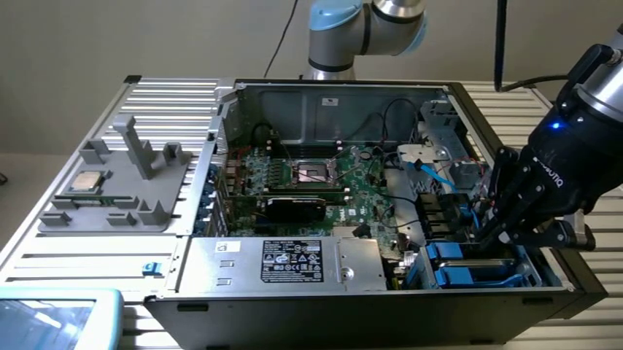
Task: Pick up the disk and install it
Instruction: 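Insert the first disk wire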
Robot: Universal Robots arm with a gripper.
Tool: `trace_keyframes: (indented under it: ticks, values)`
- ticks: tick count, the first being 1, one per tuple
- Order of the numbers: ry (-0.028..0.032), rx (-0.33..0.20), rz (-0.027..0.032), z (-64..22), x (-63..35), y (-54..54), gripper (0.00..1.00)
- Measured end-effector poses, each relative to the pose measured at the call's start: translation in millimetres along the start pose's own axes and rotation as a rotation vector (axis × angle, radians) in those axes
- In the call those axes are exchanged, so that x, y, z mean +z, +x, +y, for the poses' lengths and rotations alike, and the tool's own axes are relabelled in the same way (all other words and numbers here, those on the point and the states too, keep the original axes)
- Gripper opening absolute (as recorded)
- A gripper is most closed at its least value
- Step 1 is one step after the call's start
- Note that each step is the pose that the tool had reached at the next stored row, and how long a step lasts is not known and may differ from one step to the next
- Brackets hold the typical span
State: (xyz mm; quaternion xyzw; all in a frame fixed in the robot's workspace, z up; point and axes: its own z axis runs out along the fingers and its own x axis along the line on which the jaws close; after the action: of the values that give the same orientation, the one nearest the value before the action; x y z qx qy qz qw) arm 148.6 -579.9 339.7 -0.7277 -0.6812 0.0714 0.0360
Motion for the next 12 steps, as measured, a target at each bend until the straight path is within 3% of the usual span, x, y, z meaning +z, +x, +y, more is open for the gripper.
trace_keyframes:
  ticks: [12]
  values:
    - [0.0003, 0.004, 0.0007, 0.4, 1.5, 0.5, 0.16]
